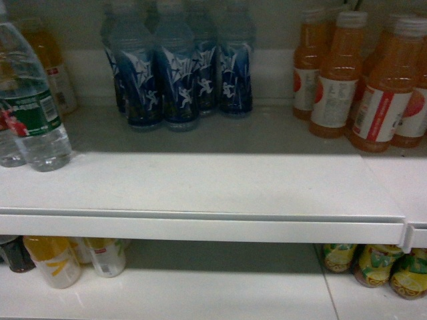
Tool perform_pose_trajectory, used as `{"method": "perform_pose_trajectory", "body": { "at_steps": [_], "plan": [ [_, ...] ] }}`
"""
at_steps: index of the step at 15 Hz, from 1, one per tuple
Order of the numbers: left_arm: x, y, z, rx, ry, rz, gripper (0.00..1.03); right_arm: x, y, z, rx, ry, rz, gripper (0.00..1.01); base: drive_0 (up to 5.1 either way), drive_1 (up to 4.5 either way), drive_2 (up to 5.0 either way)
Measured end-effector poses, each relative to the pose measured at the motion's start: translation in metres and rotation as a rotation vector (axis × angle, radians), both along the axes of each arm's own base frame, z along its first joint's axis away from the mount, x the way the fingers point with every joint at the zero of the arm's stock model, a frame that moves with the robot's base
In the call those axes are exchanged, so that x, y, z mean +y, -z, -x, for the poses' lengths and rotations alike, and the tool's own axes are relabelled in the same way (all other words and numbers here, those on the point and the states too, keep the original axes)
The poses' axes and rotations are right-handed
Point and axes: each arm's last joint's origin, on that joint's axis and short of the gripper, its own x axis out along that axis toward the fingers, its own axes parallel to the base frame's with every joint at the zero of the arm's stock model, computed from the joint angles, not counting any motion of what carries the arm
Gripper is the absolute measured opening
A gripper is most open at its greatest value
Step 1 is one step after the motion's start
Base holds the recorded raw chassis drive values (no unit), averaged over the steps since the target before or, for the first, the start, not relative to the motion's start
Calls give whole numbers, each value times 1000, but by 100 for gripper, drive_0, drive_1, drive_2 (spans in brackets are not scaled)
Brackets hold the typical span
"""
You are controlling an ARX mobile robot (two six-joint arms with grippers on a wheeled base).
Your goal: Move water from second to third shelf
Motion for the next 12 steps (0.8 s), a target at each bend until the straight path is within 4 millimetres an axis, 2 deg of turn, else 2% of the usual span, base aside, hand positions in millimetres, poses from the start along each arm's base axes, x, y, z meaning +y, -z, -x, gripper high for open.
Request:
{"method": "perform_pose_trajectory", "body": {
  "at_steps": [12],
  "plan": [
    [0,0,0,0,0,0,98,0,0,0,-2,-2,-1,39,-498,247,247]
  ]
}}
